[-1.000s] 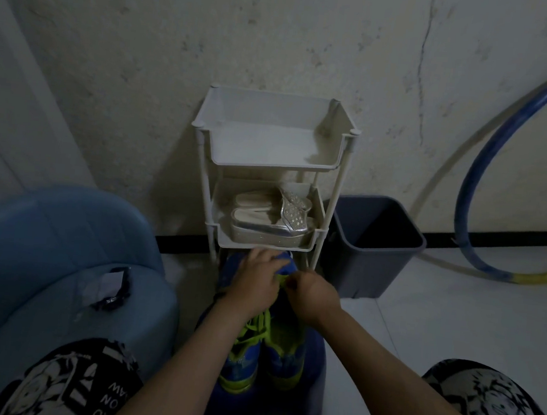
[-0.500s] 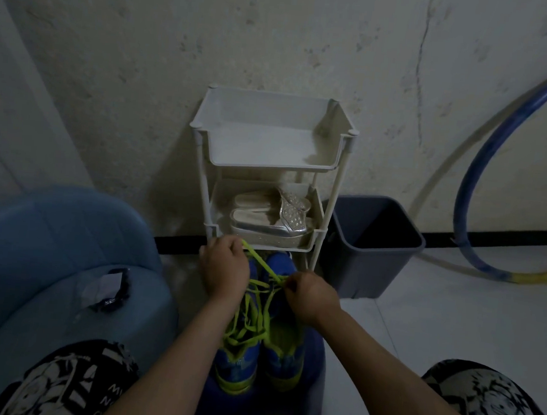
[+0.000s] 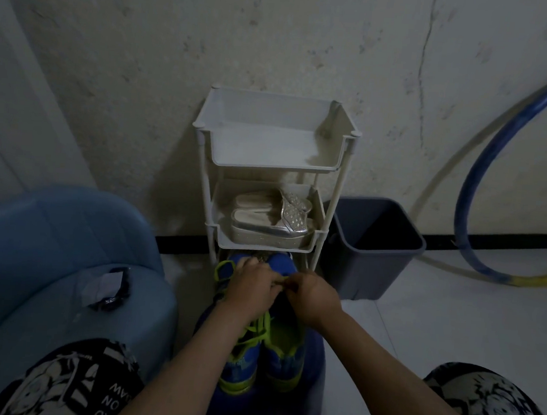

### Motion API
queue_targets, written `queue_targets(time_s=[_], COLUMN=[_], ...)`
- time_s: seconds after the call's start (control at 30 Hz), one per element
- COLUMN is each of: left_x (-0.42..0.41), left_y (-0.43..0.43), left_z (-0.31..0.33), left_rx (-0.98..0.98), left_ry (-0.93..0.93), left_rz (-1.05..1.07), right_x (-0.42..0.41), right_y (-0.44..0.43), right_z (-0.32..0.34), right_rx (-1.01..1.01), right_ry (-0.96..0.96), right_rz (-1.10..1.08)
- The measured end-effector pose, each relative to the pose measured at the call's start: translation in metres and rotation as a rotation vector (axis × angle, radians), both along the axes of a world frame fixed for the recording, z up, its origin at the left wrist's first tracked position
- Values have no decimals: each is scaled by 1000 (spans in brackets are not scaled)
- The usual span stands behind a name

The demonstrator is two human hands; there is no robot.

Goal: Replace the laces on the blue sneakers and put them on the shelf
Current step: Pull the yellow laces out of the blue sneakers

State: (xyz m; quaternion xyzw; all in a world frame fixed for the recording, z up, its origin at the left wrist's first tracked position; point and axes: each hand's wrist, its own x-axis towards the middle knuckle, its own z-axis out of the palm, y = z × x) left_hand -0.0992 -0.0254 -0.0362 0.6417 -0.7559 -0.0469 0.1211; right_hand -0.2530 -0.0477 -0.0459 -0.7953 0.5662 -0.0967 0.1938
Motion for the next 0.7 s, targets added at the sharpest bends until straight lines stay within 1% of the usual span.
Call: queue_targets(time_s=[0.1,0.17,0.33,0.4,0.43,0.5,0.6,0.63,0.7], left_x=[1,1,15,23,27,30,29,27,24], left_y=[-1,0,-6,-8,-7,-5,-1,0,1], left_z=[2,5,25,33,35,35,24,20,12], left_rx=[-27,-96,-301,-339,-322,-222,-10,31,58], left_ry=[-15,32,394,422,404,312,95,37,7], left_rz=[86,193,606,678,680,666,616,587,496], right_x=[1,1,1,0,0,0,3,4,6], right_y=[-1,-2,-1,-1,-1,0,1,1,1], right_z=[1,1,2,2,2,3,3,3,3], right_rx=[21,36,50,52,51,42,17,8,-9], right_ry=[-3,5,47,43,43,40,32,40,72], right_rz=[-18,-32,-21,-17,-14,-12,7,24,58])
